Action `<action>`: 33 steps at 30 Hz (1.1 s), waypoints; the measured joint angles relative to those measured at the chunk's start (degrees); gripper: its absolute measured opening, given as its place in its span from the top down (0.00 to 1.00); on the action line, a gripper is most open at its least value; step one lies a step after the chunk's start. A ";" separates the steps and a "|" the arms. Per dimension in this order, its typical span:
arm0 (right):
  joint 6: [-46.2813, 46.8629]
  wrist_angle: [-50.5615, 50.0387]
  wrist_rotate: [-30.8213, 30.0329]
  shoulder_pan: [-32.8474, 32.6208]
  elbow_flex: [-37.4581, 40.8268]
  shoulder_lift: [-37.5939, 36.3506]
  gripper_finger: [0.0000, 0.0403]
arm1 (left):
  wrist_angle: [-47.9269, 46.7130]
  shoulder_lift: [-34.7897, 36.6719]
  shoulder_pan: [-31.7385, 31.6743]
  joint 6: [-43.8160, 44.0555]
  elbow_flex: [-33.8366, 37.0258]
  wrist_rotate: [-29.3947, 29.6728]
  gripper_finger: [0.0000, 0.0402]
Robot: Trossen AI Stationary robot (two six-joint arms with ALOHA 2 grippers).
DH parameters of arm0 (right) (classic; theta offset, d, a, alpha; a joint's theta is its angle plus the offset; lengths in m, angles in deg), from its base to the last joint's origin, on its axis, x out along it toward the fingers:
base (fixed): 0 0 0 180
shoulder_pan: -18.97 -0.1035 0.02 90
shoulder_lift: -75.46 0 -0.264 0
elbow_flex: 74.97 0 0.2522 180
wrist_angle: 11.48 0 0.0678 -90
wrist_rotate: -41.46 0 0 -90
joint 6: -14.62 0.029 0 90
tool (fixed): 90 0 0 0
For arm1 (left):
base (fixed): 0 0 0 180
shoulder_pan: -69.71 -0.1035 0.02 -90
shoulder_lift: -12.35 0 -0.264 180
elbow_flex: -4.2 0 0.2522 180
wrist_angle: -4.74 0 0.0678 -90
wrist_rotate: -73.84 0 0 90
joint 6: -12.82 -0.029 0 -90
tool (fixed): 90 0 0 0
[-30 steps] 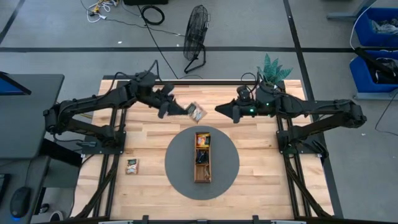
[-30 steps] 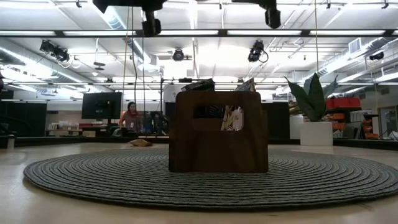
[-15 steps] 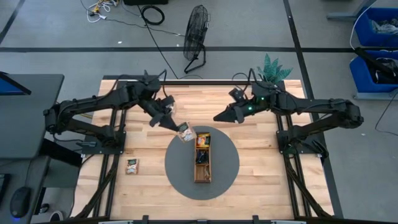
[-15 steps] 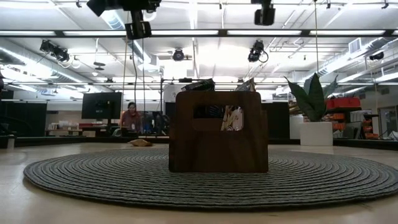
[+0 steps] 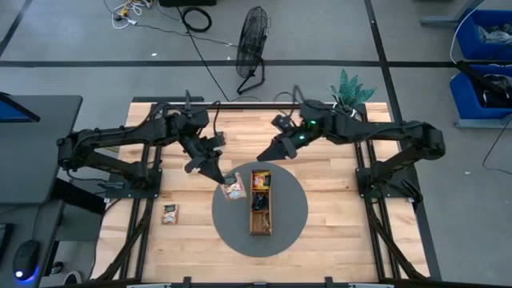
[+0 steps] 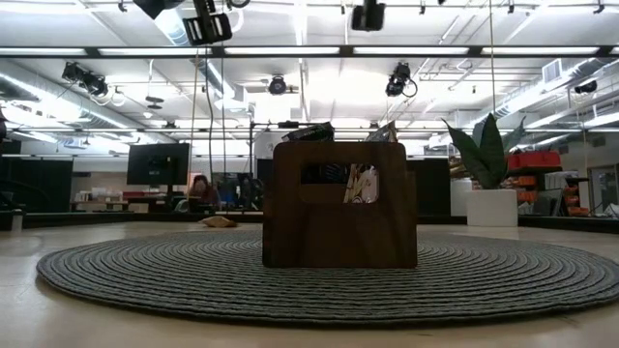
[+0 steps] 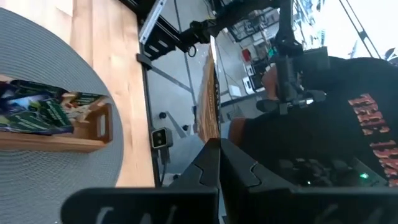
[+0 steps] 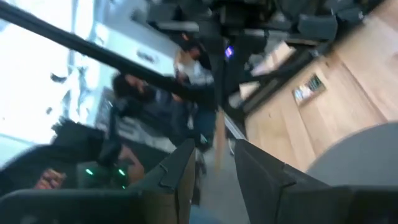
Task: Pick & Place Tea
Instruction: Put the brown tea bag into the bottom section of the wooden organizer
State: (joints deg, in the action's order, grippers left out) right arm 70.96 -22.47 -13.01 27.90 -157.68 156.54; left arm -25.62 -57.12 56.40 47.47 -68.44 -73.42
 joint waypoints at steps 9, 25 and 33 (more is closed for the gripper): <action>-11.06 -19.81 6.48 -0.28 -20.77 13.11 0.70 | -0.10 -0.02 2.33 0.11 0.00 -0.67 1.00; -13.91 -25.66 8.90 -4.86 -32.37 23.59 0.70 | -2.21 -0.02 2.68 -1.36 0.00 -0.41 1.00; -13.66 -25.62 7.41 -5.97 -32.37 23.63 0.70 | -3.57 -0.02 2.68 -2.78 0.00 -0.41 1.00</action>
State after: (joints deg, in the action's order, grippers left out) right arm 57.29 -48.10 -5.60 21.93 -190.05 180.17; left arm -29.19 -57.14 59.08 44.70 -68.44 -73.83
